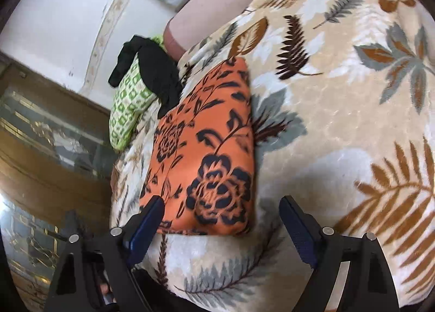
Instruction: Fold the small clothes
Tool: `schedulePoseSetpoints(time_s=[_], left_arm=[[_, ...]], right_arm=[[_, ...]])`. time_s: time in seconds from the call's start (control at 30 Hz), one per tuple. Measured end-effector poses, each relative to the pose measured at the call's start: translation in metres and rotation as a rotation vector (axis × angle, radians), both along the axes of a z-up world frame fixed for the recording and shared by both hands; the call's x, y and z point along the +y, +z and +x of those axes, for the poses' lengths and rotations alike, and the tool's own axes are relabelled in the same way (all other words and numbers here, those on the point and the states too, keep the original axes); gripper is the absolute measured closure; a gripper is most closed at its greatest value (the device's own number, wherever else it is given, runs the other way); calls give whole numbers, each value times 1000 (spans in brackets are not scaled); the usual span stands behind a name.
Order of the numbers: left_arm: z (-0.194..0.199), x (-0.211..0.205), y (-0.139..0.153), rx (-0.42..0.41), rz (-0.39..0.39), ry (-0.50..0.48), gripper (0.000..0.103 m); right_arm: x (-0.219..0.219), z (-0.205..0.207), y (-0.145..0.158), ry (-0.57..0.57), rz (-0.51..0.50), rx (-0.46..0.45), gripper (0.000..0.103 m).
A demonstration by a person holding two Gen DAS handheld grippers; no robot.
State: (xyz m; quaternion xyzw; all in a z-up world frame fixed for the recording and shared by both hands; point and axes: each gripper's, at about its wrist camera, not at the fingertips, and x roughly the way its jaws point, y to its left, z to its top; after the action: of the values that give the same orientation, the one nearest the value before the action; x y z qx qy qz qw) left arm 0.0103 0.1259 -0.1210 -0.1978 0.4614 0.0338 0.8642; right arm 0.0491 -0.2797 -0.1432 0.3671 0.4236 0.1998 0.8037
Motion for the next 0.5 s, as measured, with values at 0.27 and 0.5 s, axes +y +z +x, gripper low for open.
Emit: schedulePoseSetpoints(time_s=[0.27,0.5], left_arm=[[52,-55,34,-135,241,-179,32],[78,-41,-42,50,214,-162,48]], right_arm=[[-11,67,-17,54,171,112,12],[32,80,-31,213,135,239,51]])
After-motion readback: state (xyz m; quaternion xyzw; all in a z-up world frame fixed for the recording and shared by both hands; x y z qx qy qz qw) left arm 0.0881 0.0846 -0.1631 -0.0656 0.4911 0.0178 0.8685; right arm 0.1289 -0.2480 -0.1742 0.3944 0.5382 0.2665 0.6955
